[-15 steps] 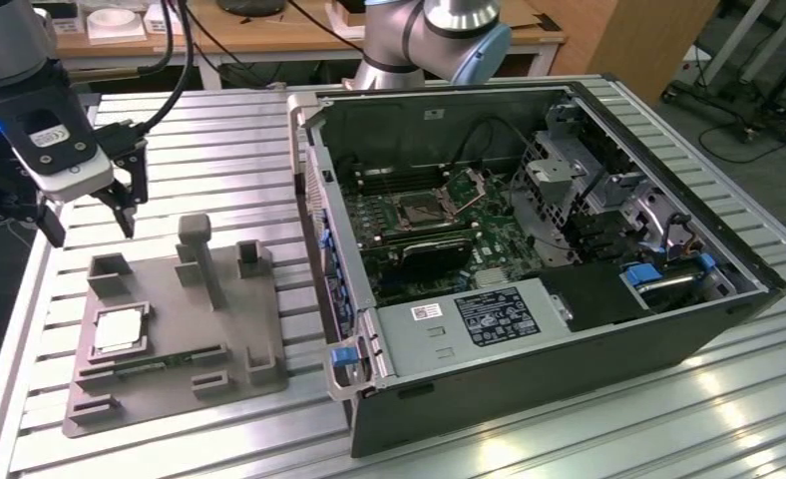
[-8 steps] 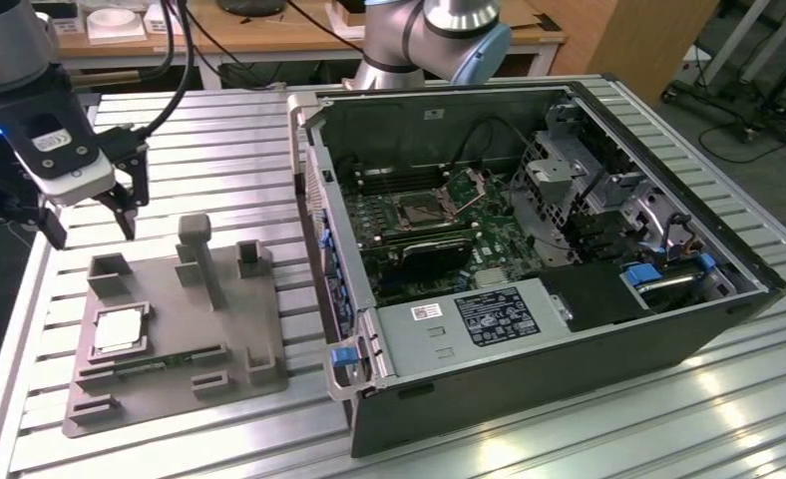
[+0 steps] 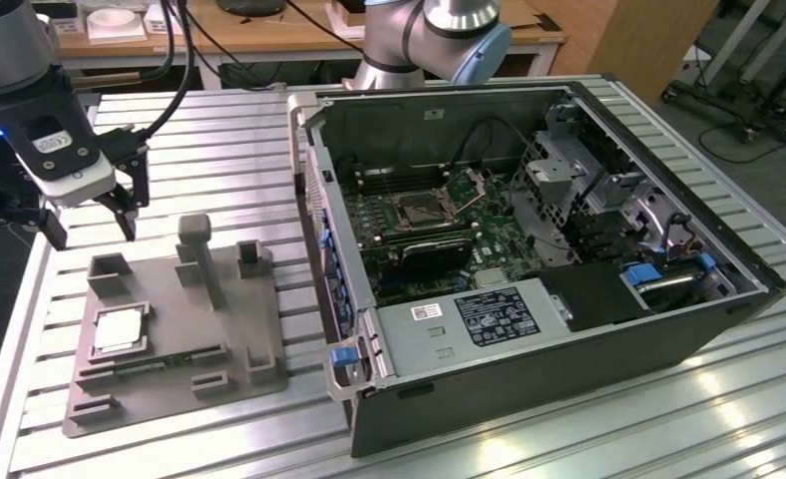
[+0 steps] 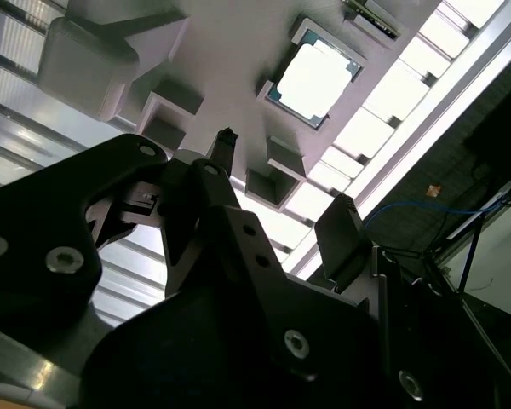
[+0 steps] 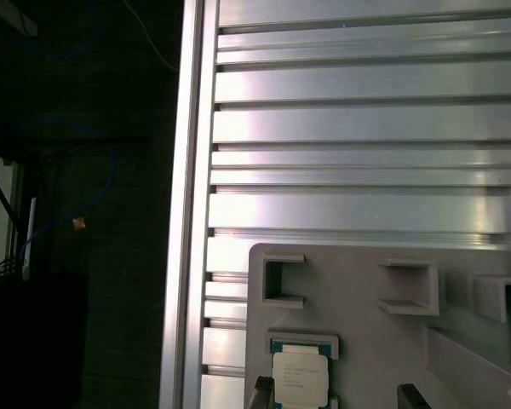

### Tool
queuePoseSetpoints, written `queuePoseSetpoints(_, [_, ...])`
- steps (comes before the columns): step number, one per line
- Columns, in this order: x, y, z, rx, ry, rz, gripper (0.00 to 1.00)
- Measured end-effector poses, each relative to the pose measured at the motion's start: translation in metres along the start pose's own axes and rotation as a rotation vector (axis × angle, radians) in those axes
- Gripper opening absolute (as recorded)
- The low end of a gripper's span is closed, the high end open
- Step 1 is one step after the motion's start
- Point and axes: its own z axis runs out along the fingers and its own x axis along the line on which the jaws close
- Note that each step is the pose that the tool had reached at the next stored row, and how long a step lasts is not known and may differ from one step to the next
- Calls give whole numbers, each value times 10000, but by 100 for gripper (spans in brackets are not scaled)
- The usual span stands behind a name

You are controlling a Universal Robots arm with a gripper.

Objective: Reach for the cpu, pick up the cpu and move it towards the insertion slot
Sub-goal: 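Pick up the cpu and move it towards the insertion slot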

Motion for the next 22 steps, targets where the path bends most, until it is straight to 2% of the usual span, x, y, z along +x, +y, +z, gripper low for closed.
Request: queuePoseSetpoints(22, [1, -3, 57, 0, 1, 0, 65])
